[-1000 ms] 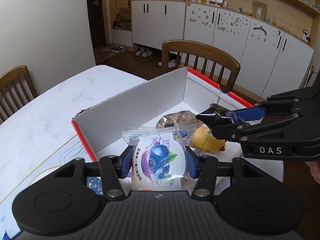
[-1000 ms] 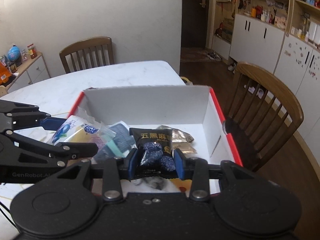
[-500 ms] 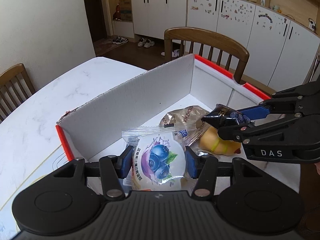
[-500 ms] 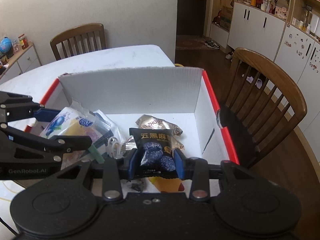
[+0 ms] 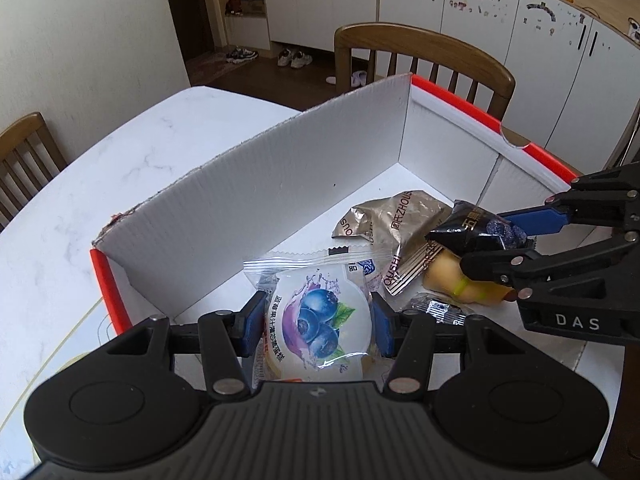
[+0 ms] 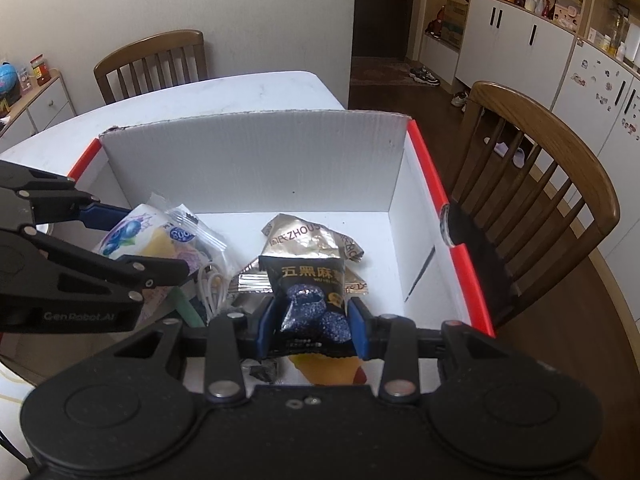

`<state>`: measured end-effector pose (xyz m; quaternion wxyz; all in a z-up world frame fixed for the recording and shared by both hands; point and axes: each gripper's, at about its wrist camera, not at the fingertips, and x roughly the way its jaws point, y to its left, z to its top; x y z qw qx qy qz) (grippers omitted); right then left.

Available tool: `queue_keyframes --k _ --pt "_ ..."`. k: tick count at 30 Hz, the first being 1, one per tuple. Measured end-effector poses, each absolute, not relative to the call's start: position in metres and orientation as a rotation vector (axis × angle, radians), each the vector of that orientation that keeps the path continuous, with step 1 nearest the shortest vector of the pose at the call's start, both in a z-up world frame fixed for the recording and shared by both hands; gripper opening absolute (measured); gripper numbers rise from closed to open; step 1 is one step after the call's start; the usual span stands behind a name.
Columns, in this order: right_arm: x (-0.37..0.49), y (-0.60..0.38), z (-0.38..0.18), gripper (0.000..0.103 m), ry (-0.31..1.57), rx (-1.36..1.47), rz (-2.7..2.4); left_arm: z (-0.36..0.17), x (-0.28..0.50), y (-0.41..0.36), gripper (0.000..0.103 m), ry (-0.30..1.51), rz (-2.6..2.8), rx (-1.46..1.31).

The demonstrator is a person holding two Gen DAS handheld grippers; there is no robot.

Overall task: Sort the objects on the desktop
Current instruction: 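Lower both bags into the shoebox and open both tools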

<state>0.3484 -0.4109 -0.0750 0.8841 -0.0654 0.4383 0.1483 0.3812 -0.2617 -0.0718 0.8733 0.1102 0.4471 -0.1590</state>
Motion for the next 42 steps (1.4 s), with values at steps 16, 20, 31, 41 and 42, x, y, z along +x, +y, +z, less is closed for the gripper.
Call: queue_keyframes --k 16,20,31,41,42 --pt "0.347 -0.412 -0.068 0.046 0.891 -0.148 0.334 -0.070 0.384 -0.261 0.073 0.965 -0.329 0.210" --pt "0.344 -0.415 -0.061 0.055 0.868 -0.130 0.339 -0.060 0.377 -0.259 0.082 0.933 -0.317 0.193" --pt "0.329 -0.421 -0.040 0.056 0.832 -0.104 0.388 -0.031 0.351 -0.243 0.082 0.864 -0.301 0.126" --pt "0.308 -0.411 -0.024 0.056 0.795 -0.129 0.461 -0.003 0.316 -0.222 0.082 0.782 -0.261 0.053" --pt "0.306 -0.410 -0.023 0.056 0.792 -0.127 0.466 0.000 0.313 -0.220 0.082 0.776 -0.255 0.052"
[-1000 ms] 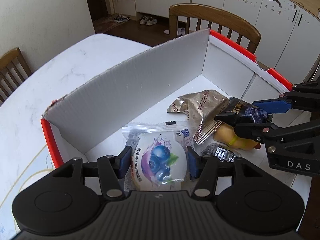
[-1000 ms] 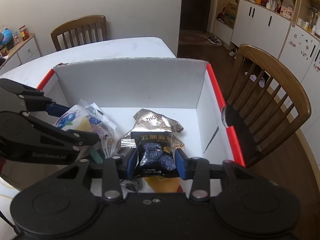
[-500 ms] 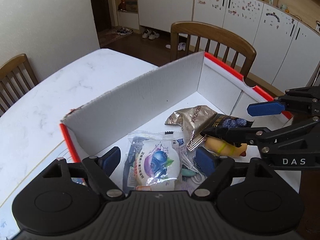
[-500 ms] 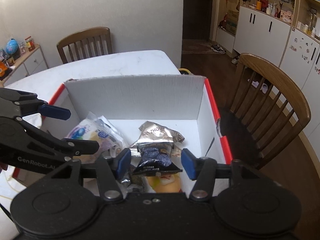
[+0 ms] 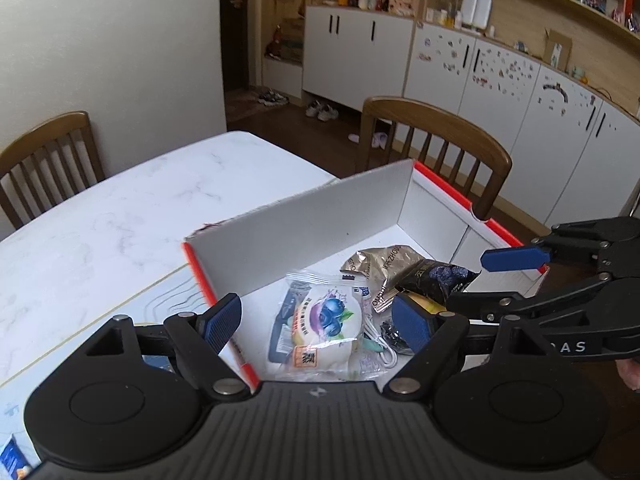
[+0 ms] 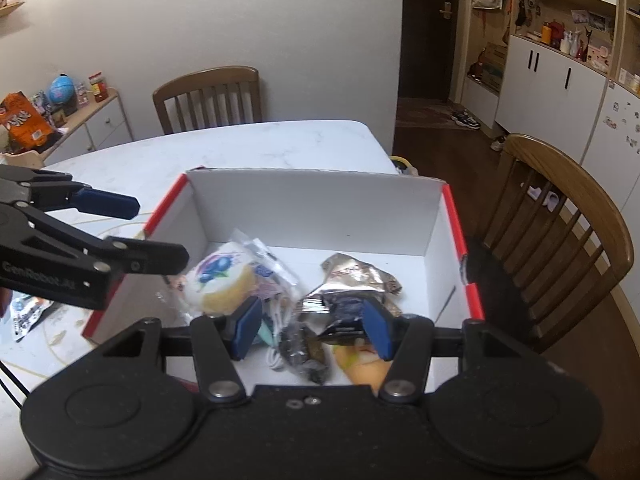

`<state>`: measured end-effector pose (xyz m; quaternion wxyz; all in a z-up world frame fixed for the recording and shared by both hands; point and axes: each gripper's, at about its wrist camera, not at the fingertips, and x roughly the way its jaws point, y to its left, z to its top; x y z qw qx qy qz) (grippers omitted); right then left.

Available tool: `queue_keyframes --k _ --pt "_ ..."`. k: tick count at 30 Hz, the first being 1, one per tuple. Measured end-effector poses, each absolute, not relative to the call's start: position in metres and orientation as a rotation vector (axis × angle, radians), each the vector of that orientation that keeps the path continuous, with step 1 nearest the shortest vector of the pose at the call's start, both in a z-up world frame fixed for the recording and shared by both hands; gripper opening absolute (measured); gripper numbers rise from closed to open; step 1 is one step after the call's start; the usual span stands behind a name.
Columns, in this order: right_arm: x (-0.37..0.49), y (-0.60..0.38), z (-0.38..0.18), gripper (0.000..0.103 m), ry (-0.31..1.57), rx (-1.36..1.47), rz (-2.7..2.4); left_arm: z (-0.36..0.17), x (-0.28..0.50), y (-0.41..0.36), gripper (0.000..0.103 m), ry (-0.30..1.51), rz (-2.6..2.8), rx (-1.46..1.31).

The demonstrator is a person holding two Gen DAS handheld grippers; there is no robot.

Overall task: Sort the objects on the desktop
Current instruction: 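Lower both bags into the shoebox and open both tools, then withdraw both tools from the shoebox toward the cracker and sausage packets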

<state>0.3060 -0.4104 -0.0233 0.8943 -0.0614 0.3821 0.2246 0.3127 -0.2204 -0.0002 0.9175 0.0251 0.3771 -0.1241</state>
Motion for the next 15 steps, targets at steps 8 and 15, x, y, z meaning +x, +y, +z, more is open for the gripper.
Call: queue_keyframes --k 8,15 --pt "0.292 -0.400 -0.017 0.056 0.774 -0.126 0.527 0.014 0.285 -0.208 0.082 0.736 -0.214 0.028" --pt "0.285 -0.390 -0.014 0.056 0.766 -0.135 0.556 0.020 0.265 -0.199 0.082 0.709 -0.176 0.033"
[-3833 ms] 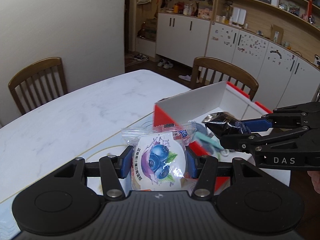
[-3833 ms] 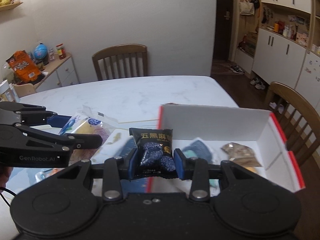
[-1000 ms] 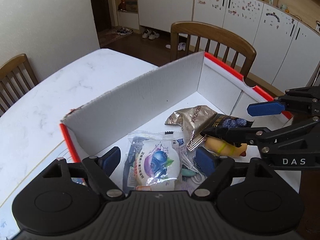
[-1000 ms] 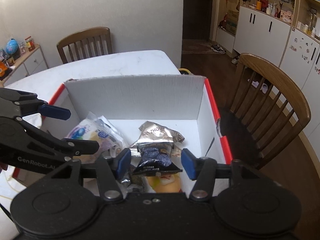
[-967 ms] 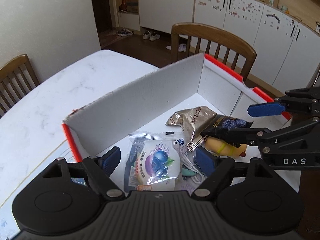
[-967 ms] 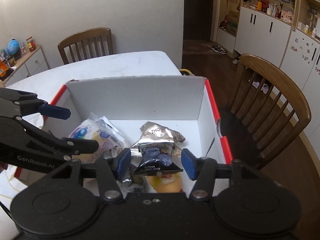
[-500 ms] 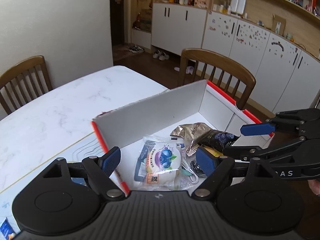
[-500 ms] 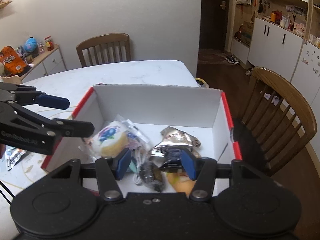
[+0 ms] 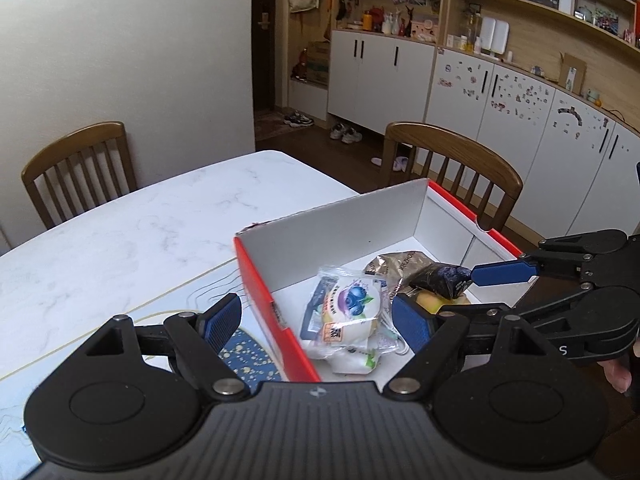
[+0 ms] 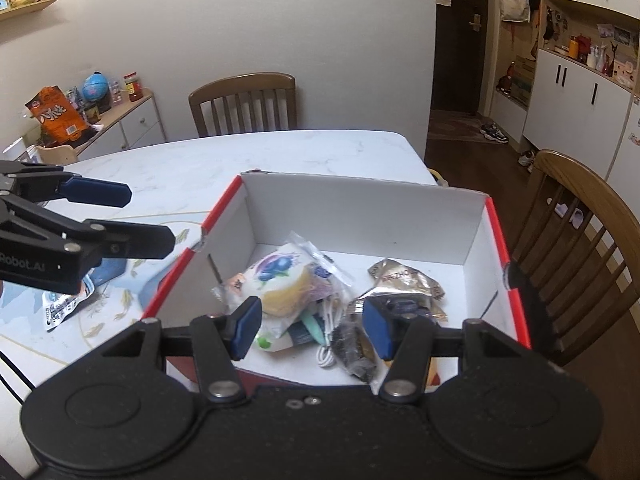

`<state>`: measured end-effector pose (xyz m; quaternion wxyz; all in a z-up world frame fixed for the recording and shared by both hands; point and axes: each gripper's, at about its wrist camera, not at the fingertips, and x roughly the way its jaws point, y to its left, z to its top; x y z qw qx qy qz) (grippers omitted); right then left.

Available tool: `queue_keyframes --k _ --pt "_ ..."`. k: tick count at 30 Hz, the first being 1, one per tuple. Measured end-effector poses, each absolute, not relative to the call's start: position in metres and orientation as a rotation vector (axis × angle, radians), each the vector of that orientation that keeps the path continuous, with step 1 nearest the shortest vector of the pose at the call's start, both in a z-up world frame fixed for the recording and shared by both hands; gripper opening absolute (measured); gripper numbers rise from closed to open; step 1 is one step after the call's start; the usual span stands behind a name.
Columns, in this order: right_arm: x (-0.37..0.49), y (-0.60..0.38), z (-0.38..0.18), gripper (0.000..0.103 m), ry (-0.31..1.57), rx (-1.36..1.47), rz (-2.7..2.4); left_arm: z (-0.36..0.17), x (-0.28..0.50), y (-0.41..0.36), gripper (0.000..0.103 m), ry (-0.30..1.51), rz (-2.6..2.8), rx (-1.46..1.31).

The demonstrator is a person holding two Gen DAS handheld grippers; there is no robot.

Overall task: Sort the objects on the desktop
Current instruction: 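Withdraw both tools from the shoebox toward the cracker and sausage packets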

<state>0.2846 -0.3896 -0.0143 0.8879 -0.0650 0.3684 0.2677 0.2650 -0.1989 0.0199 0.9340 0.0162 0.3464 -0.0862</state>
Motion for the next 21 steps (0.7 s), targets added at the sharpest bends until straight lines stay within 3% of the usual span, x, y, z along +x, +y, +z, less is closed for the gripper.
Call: queue_keyframes --k 3,5,11,18,21 --pt "0.283 -0.385 -0.015 0.058 0.766 -0.140 0.561 0.021 0.259 -0.194 0.082 0.704 -0.167 0.030" --pt "0.281 -0.383 -0.014 0.067 0.761 -0.142 0.562 0.020 0.256 -0.190 0.082 0.704 -0.161 0.025" --pt "0.274 -0.374 -0.011 0.070 0.755 -0.143 0.564 0.020 0.250 -0.175 0.082 0.704 -0.152 0.006" --pt "0.266 -0.352 -0.011 0.075 0.749 -0.145 0.570 0.017 0.244 -0.152 0.086 0.704 -0.149 -0.004" --pt "0.261 -0.340 -0.012 0.079 0.748 -0.140 0.573 0.016 0.240 -0.140 0.093 0.699 -0.146 -0.009"
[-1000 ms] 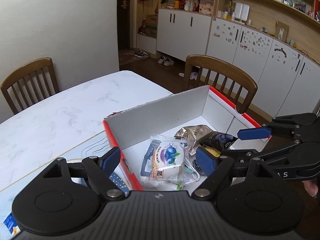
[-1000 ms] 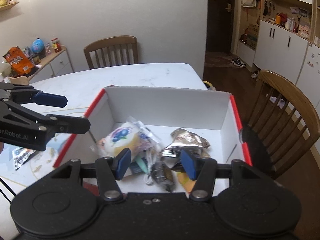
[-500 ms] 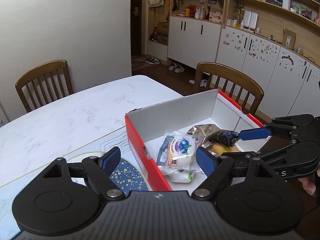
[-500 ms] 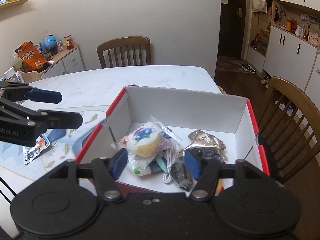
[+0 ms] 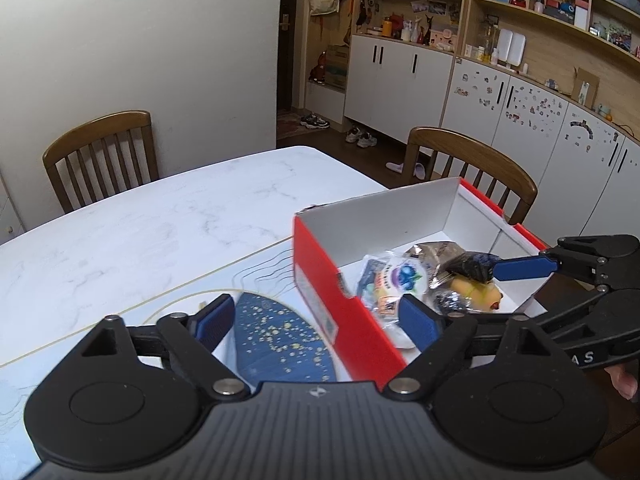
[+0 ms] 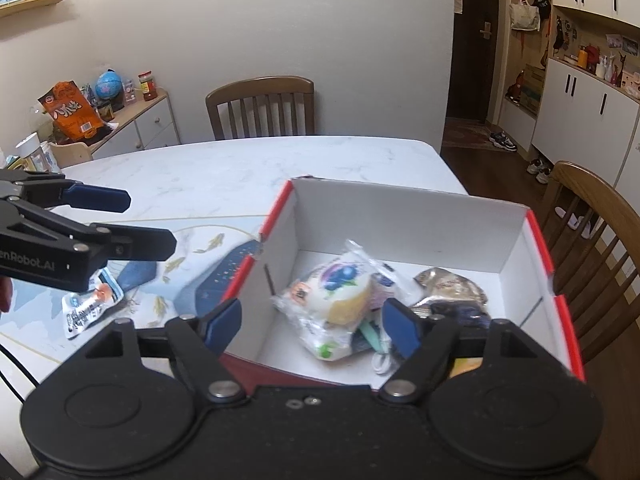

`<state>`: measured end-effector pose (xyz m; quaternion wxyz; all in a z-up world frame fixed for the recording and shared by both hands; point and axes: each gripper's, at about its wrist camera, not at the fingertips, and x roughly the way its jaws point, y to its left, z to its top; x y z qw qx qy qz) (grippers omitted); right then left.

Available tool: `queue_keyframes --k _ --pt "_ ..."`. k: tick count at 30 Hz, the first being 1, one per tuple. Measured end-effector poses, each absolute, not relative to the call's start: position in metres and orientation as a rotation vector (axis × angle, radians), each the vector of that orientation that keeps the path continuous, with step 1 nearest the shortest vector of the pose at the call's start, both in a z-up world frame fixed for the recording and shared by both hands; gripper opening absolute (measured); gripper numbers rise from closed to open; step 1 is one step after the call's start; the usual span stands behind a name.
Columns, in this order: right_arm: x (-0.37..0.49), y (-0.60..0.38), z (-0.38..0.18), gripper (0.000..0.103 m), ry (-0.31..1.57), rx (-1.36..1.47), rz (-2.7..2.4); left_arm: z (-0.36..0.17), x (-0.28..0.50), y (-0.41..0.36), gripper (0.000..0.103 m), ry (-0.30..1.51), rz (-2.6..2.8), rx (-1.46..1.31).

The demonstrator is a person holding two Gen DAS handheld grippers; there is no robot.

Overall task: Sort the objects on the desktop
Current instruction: 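Withdraw both tools from the shoebox toward the cracker and sausage packets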

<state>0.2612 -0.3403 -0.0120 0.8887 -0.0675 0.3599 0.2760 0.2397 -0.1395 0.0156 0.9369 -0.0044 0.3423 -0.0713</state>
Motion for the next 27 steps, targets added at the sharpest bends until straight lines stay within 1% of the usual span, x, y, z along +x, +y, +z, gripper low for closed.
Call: queue_keyframes --k 1,2,7,10,17,27 --pt "0.260 -0.336 -0.012 0.081 0.747 -0.141 0.576 0.015 0.239 -0.135 0.098 0.697 -0.144 -0.011" --pt "0.258 -0.332 -0.012 0.082 0.746 -0.143 0.576 0.015 0.239 -0.130 0.100 0.694 -0.140 -0.013" --pt "0.249 -0.307 -0.015 0.087 0.746 -0.140 0.586 0.010 0.233 -0.104 0.103 0.692 -0.127 -0.023" --pt "0.243 -0.290 -0.017 0.092 0.743 -0.132 0.597 0.007 0.230 -0.085 0.103 0.691 -0.116 -0.033" --pt "0.228 -0.252 -0.022 0.098 0.722 -0.132 0.617 0.000 0.223 -0.042 0.103 0.696 -0.086 -0.043" --pt "0.210 -0.200 -0.032 0.098 0.734 -0.136 0.631 -0.010 0.206 0.015 0.103 0.713 -0.054 -0.064"
